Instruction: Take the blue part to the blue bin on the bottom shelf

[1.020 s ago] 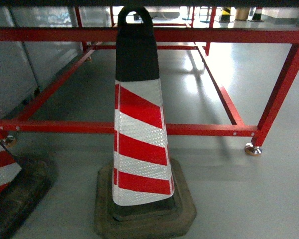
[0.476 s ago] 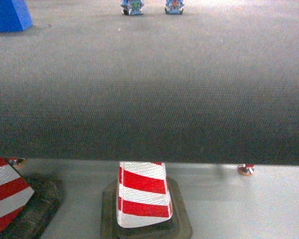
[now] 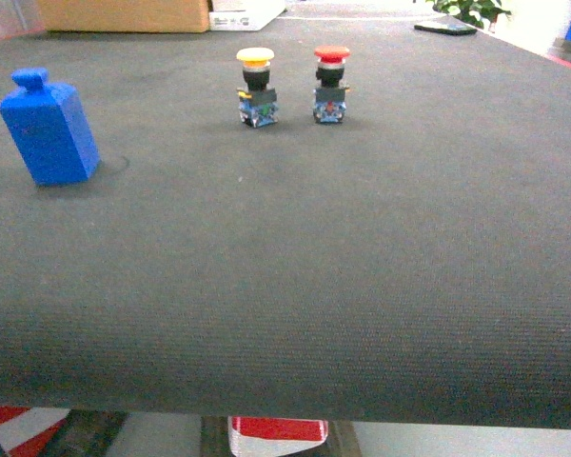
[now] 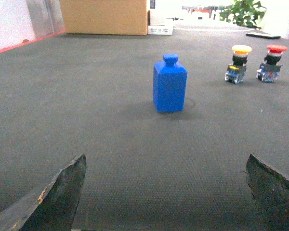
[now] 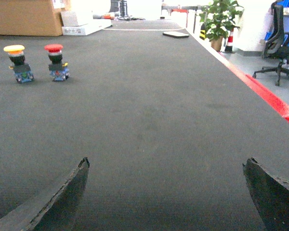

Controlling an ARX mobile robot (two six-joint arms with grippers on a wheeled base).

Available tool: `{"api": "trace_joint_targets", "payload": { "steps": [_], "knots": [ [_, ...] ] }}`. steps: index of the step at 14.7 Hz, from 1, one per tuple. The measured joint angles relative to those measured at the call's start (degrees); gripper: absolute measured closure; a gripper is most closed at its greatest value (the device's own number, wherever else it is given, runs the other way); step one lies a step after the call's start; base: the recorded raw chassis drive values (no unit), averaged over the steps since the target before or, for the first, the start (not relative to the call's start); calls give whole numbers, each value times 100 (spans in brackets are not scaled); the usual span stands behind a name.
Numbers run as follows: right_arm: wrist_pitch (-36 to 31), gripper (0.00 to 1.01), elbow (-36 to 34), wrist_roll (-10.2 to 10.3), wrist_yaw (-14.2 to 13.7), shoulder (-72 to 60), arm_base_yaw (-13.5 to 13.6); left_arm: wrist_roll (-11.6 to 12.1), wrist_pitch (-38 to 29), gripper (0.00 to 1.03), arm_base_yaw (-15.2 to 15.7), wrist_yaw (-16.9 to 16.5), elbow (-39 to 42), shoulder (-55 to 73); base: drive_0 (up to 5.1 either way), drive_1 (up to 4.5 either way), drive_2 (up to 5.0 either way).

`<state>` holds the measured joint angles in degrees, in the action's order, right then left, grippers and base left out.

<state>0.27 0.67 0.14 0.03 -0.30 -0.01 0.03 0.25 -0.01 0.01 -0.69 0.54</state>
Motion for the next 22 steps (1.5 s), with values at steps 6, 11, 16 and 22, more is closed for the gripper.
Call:
{"api": "trace_joint_targets", "payload": {
  "steps": [6,11,16,22],
  "knots": [
    [-20,3,0,-2,-2,0,0,0,-11,5,0,4,0,0,0,0,0],
    [0,3,0,0,-2,0,0,0,-2,5,0,0,0,0,0,0,0],
    [0,3,0,0,-2,0,0,0,-2,5,0,2,0,0,0,0,0],
    [0,3,0,0,0,0,0,-162,623,5,-197,535,-177,186,0,0,0]
  ]
}}
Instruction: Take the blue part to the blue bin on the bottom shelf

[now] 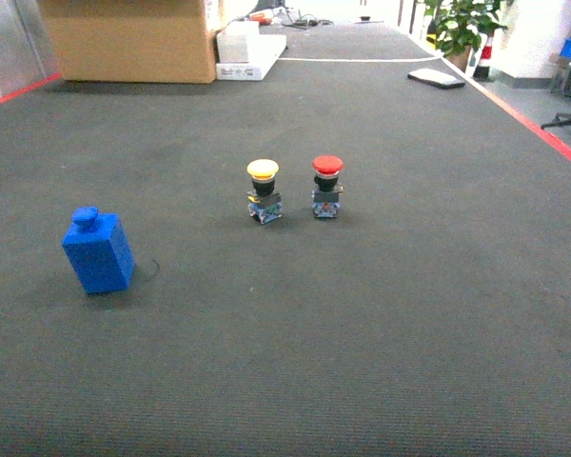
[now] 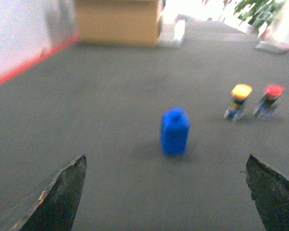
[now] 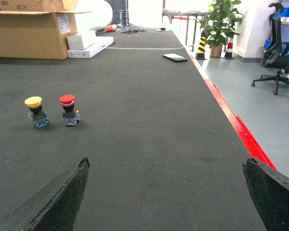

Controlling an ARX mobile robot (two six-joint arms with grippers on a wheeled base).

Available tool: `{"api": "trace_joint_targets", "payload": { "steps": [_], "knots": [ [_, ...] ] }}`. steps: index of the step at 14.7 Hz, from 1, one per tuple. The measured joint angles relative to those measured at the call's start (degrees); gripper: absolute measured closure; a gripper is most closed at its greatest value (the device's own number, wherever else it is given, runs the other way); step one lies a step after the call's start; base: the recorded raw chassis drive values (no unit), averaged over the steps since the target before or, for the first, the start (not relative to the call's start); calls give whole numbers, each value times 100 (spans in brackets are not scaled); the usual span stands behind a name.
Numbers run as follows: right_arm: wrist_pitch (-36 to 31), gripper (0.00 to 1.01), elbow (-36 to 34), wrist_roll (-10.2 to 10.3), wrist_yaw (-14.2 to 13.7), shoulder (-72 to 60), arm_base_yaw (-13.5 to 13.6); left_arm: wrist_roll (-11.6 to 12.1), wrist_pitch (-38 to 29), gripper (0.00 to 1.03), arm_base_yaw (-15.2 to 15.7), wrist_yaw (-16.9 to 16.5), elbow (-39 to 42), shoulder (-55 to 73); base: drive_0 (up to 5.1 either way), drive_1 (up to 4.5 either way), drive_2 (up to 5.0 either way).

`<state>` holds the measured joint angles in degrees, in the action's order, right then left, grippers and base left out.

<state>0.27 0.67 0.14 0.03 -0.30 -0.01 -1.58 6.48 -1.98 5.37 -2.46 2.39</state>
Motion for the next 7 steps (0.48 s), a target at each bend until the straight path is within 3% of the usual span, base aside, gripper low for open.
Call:
{"api": "trace_joint_targets", "payload": {
  "steps": [1,2,3,4,7],
  "knots": [
    [4,3,0,4,-9,0,0,-278,367,5,-409,815,-282,645,0,0,0],
    [-7,3,0,0,7,0,0,-470,-129,5,-660,1488,-476,1547,0,0,0],
    [2,3,0,0,-4,0,-2,-557,-837,5,-802,1869,-621,2358,0,0,0],
    [2,3,0,0,0,0,0,-575,-1519,5,-935,1729,-887,3104,0,0,0],
    [2,3,0,0,0,0,0,-699,-3222,5,-1235,855,-1915,5672,0,0,0]
  ]
}}
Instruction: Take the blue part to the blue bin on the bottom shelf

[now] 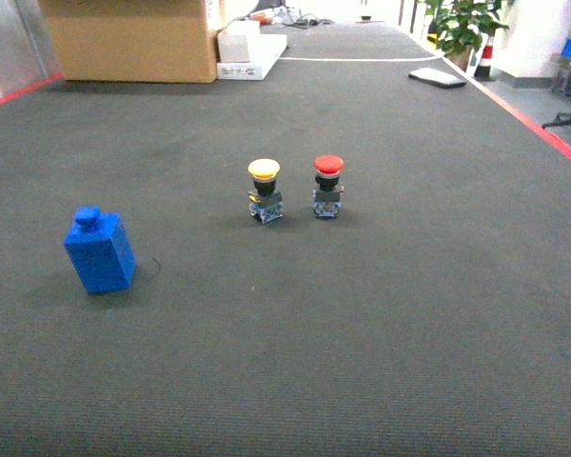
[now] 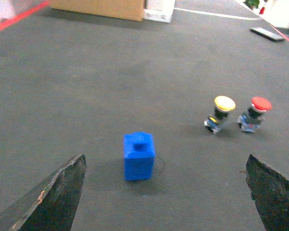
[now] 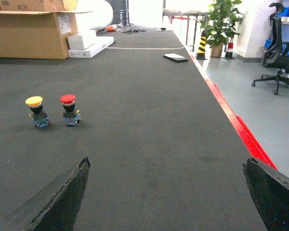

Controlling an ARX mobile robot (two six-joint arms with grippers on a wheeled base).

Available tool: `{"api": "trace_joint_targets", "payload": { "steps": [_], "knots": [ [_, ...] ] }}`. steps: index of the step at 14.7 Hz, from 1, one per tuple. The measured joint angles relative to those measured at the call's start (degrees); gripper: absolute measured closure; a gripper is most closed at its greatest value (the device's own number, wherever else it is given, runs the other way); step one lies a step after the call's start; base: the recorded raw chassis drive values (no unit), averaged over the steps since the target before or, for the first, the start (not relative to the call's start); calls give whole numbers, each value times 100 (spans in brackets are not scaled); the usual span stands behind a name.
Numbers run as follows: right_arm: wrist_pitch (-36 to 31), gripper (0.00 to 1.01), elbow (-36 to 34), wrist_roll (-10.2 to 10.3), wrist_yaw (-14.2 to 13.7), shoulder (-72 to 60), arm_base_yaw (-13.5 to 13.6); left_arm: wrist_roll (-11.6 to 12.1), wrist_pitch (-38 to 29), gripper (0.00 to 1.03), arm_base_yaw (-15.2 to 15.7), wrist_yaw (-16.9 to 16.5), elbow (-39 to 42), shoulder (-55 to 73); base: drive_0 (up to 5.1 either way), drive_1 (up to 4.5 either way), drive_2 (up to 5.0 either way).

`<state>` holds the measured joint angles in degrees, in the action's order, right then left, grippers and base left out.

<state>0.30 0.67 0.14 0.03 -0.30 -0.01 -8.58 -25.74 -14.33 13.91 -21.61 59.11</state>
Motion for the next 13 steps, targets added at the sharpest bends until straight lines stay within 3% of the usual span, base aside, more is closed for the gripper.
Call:
{"api": "trace_joint_targets", "payload": {
  "steps": [2,6,13],
  "knots": [
    [0,3,0,0,-2,0,0,-66,-457,5,81,-376,-328,1123,0,0,0],
    [0,3,0,0,-2,0,0,-328,-997,5,435,-636,-1016,3209,0,0,0],
    [0,3,0,0,0,0,0,-332,-1268,5,479,-719,-1598,4343,0,0,0]
  ]
}}
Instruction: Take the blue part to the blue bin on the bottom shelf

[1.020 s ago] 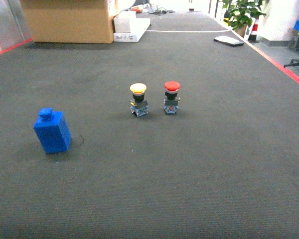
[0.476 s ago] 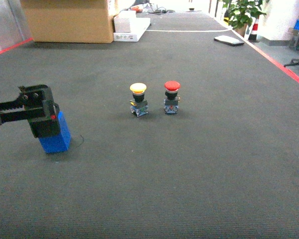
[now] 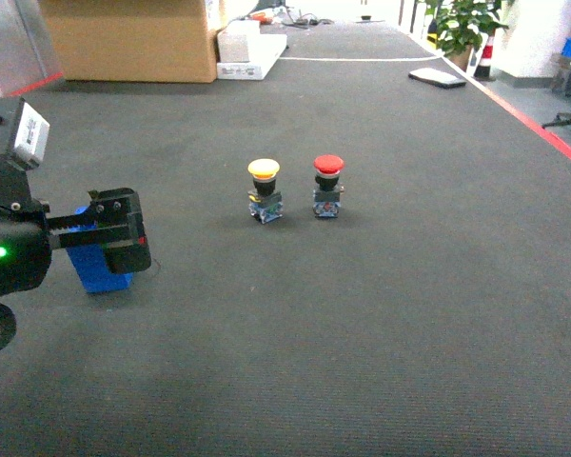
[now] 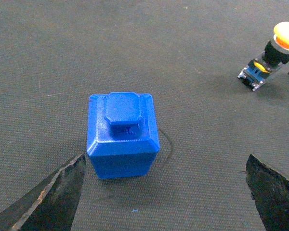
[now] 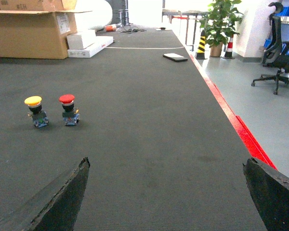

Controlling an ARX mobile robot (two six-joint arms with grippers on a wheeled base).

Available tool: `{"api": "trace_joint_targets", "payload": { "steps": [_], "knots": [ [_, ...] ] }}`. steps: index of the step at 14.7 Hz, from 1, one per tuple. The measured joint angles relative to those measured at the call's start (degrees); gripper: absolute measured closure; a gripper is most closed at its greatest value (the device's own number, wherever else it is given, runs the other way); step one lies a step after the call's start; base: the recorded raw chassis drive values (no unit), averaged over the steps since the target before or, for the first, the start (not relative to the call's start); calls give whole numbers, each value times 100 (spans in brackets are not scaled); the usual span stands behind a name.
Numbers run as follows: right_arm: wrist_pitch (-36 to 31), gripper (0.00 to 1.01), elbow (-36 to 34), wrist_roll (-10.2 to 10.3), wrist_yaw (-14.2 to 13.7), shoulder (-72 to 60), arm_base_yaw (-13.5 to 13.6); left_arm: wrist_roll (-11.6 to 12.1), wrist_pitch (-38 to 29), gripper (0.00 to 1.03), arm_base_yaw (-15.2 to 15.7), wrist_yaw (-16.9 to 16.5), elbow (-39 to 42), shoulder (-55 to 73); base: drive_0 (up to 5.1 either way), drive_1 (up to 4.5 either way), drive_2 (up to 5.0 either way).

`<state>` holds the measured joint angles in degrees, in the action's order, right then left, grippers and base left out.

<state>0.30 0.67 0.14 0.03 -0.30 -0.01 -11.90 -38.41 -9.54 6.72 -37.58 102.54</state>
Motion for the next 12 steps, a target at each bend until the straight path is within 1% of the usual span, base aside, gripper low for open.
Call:
{"api": "trace_joint_targets", "payload": {
  "steps": [3,5,6,7,9,10,12],
  "knots": [
    [0,3,0,0,0,0,0,31,-26,5,35,26,-221,332,0,0,0],
    [-2,3,0,0,-2,0,0,33,-17,5,116,37,-481,660,0,0,0],
    [0,3,0,0,-2,0,0,94,87,5,203,59,-951,1174,0,0,0],
    [-2,3,0,0,0,0,0,188,197,5,289,87,-1585,1818,0,0,0],
    [0,3,0,0,-2,0,0,214,326,5,328,92,-1996,2085,0,0,0],
    [0,3,0,0,0,0,0,282,249,5,339,96,-2068,2129,0,0,0],
    [0,3,0,0,-2,0,0,339,234,28,339,116,-2103,2184,0,0,0]
  ]
}}
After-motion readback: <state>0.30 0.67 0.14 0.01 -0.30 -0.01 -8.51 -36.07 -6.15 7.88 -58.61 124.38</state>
